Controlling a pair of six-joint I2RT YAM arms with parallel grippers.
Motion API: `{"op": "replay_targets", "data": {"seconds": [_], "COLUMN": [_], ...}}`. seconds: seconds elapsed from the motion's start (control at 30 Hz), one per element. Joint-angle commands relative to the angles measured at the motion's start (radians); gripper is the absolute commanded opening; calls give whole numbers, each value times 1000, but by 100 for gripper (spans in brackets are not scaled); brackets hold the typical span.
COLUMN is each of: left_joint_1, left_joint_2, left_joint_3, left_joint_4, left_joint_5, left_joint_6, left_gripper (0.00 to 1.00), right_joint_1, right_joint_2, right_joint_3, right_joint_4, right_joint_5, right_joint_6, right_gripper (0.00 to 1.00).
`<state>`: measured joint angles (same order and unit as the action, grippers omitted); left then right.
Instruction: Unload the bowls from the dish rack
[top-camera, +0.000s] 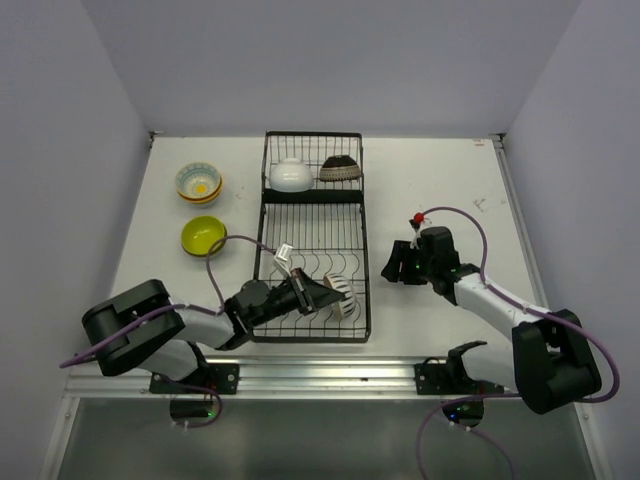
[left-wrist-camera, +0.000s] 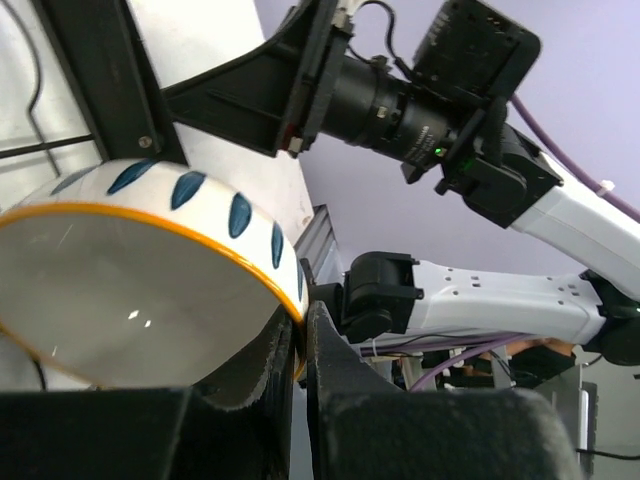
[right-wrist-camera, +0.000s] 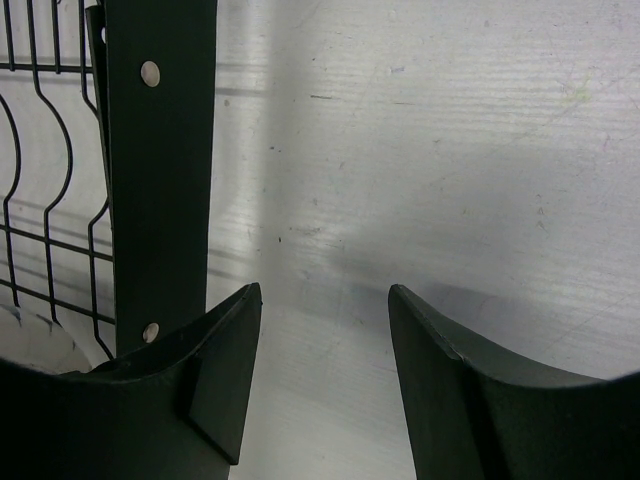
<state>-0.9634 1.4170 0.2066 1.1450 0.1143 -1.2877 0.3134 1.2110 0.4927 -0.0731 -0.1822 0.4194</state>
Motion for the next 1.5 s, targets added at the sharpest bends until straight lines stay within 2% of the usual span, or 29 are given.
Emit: {"op": "replay_targets", "data": {"seconds": [0.0,0.17,0.3,0.4,0.43,0.47,0.5,0.53,0.6,0.63,0.73,0.77,0.8,0.83,0.93,0.97,1.0,1.13,1.23,1.33,1.47], "left_joint_1": [-6,-6,5,18,20,20,20,22,28,37,40,41,46,51,66,71,71,87,124,193,310], "left_joint_2": [11,45,-1,-122,-154,-186,-240,-260,-314,-326,-351,-345,-339,-331,-297,-280,-273,-259,-248,-253,-253], "left_joint_3": [51,40,80,184,221,303,344,376,468,506,644,683,727,802,934,959,979,1037,1041,1005,938], "left_joint_4": [191,288,239,-11,-200,-300,-397,-559,-681,-820,-1074,-1141,-1303,-1382,-1649,-1712,-1819,-1972,-2042,-2052,-1995], "left_joint_5": [24,33,87,120,122,113,101,90,70,52,-27,-72,-99,-184,-312,-441,-509,-721,-777,-780,-691], "left_joint_6": [41,25,76,218,272,375,422,465,569,608,735,786,815,841,925,944,952,992,1011,1034,1139], "left_gripper": [0,0,0,0,0,0,0,0,0,0,0,0,0,0,0,0,0,0,0,0,0], "right_joint_1": [3,3,3,3,3,3,4,3,3,4,3,4,3,3,4,4,4,4,6,7,9], "right_joint_2": [4,4,5,5,5,4,5,5,7,4,4,4,4,4,2,2,2,12,10,7,12], "right_joint_3": [6,3,4,3,3,3,1,1,1,1,1,1,0,0,-2,-3,-3,-2,0,-3,-2], "right_joint_4": [41,41,42,44,44,45,45,48,49,47,50,50,49,50,53,53,55,59,59,64,67], "right_joint_5": [-3,-3,-3,-3,-5,-5,-5,-7,-8,-8,-5,-7,-8,-10,-11,-13,-13,-14,-14,-14,-14], "right_joint_6": [5,5,5,4,5,5,4,4,4,5,5,5,5,5,5,5,5,2,1,1,-1], "right_gripper": [58,58,58,58,58,58,58,58,58,58,57,57,57,57,57,57,57,57,57,57,57]}}
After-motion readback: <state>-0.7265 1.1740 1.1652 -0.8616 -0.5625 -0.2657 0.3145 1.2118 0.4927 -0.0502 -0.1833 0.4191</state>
